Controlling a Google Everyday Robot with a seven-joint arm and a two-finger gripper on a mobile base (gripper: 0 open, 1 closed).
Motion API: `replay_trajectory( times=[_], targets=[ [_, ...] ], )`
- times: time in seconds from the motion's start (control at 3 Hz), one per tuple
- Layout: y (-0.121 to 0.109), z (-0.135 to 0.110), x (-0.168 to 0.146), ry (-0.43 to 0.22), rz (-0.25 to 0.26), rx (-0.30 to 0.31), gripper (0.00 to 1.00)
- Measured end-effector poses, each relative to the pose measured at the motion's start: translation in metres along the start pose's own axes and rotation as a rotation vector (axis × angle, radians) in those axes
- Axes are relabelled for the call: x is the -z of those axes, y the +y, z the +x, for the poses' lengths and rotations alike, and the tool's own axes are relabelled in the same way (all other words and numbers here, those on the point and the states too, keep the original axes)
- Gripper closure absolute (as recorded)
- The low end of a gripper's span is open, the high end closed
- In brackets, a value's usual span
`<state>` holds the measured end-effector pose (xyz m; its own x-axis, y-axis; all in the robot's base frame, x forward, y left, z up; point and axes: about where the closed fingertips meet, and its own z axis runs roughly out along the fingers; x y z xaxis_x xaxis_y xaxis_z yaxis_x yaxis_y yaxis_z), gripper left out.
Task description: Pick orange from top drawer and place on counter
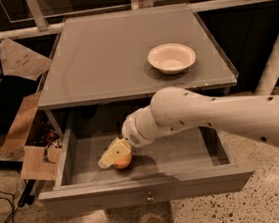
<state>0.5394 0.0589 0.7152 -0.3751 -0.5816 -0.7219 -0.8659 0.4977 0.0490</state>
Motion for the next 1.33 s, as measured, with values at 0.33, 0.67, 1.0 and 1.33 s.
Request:
replay_trajectory(
  times=[0.33,0.67,1.0,1.33],
  targets=[
    [0.001,-0.004,-0.002,-0.006,0.001,0.002,0.0],
    [0.001,-0.004,-0.001,-0.005,0.0,0.002,0.0],
    [-0.008,0.013,-0.004,0.009,0.06,-0.033,0.0],
    [-0.021,0.036,-0.013,0.028,0.127,-0.068,0.0]
  ],
)
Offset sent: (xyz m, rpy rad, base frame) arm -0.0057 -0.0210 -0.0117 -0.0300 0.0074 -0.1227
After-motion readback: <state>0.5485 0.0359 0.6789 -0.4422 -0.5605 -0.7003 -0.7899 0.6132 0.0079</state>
